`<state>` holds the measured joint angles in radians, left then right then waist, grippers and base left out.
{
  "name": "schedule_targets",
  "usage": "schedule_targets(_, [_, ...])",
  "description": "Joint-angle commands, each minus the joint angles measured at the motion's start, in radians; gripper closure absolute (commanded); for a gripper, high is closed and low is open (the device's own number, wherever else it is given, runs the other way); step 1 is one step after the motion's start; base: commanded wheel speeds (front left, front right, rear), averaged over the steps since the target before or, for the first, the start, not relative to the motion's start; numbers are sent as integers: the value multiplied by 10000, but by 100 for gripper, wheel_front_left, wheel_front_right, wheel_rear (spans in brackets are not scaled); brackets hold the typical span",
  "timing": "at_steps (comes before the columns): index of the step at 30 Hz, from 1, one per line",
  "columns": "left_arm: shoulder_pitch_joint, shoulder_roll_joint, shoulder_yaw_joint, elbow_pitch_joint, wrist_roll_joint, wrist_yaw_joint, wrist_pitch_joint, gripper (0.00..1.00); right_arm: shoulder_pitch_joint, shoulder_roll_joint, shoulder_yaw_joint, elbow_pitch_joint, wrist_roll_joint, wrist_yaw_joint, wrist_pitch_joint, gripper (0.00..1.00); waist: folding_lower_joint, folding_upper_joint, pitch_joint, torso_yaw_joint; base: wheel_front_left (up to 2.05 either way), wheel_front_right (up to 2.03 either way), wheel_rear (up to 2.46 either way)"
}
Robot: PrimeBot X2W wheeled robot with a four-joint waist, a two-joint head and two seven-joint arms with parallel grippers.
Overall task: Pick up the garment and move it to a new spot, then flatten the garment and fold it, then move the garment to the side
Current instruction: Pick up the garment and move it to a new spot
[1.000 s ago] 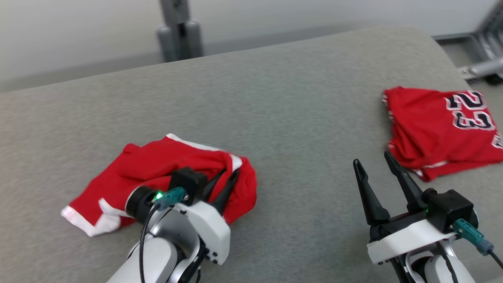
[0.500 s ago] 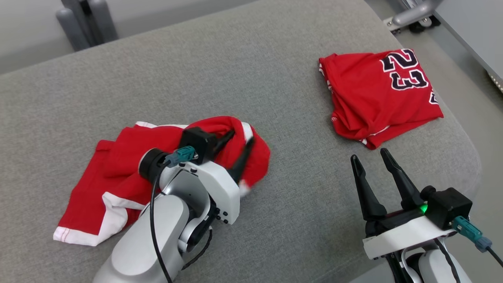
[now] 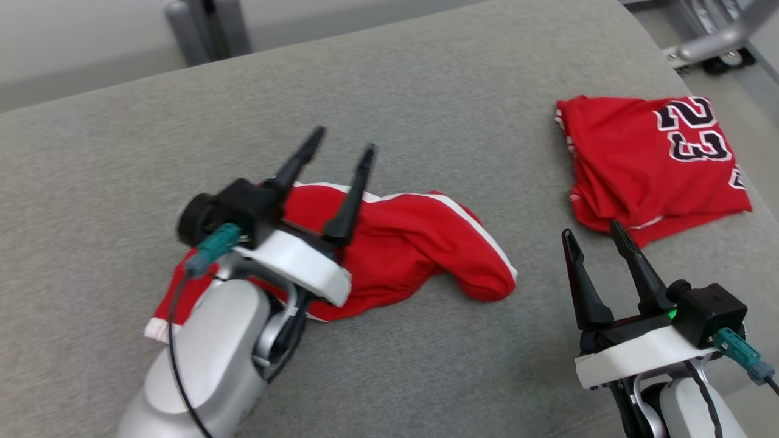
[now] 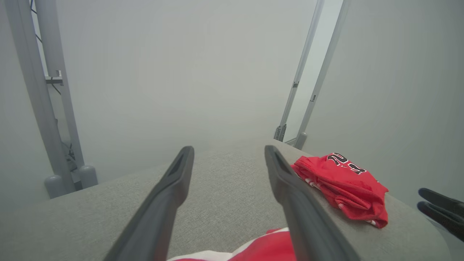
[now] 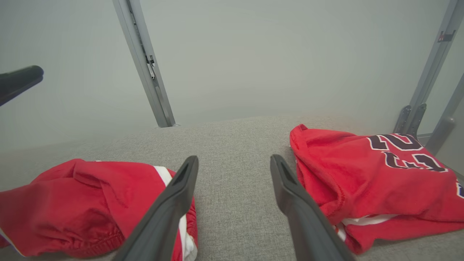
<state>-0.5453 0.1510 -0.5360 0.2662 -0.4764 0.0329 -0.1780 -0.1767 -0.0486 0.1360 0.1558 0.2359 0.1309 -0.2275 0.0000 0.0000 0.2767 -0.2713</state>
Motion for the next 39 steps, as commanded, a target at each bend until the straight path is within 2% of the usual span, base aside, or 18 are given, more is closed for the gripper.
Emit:
schedule_targets(1, [138,146,150,-78,13,130,-128,0,-17,-47,-45,-38,-82,-3,36,0,0,0,-207,344,0,0,0])
schedule_targets(12, [1571,1327,2172,-1190,-113,1302,-810,0,284,-48,-309,-373,-425,-3,352,0,0,0,-844,1355,0,0,0])
schedule_targets(16, [2299,1705,2790,-1686,-97,1503,-850,0,491,-49,-428,-460,-511,-3,502,0,0,0,-1082,1607,0,0,0])
schedule_targets(21, [3069,1969,3212,-2182,16,1447,-862,0,711,-52,-489,-564,-611,-3,611,0,0,0,-1349,1806,0,0,0])
schedule_targets(29, [4527,2089,3672,-2665,234,1100,-865,0,1195,-100,-588,-732,-765,-3,806,0,0,0,-1839,2052,0,0,0])
schedule_targets(39, [5706,2021,3473,-2781,124,1264,-602,0,1829,-84,-770,-1056,-782,-3,1086,0,0,0,-2329,2199,0,0,0])
